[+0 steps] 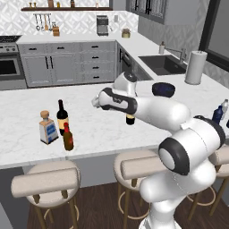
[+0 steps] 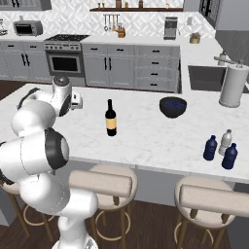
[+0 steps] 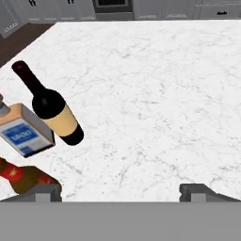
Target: Move the plastic bottles in the middle to the plastics group, and the glass bottles in the middle to the glass group.
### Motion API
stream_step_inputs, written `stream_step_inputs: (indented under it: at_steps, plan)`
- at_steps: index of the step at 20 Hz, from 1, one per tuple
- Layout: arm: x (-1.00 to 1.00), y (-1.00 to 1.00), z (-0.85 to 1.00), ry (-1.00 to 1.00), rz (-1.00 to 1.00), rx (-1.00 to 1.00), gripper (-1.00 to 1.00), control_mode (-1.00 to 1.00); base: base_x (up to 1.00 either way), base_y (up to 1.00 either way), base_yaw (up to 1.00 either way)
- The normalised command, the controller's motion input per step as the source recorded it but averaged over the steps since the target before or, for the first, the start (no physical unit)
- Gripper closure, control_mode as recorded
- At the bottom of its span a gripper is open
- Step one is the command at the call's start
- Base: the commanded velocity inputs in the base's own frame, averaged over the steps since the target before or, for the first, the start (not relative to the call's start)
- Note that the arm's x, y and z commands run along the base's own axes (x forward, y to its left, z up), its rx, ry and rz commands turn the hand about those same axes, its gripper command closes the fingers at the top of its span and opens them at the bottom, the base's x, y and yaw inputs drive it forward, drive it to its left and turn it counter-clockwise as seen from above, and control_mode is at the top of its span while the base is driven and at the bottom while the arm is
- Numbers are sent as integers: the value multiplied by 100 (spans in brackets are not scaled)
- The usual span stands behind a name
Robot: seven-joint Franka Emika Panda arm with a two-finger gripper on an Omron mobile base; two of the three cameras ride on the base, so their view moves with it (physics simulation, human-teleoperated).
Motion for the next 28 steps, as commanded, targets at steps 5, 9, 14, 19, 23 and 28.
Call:
stream_step_inputs:
  at_steps: [5,9,14,19,23,28]
  plan:
    - [25,-59,8,0,-22,-12,-100,-100,0,0,0]
    - [44,-53,16,2,-35,-14,-100,-100,0,0,0]
    - [19,-56,40,0,-25,-6,-100,-100,0,0,0]
    - [0,-61,43,0,-10,0,-100,-100,0,0,0]
    - [17,-62,4,0,0,0,-100,-100,0,0,0]
    - [38,-45,0,0,0,1,-100,-100,0,0,0]
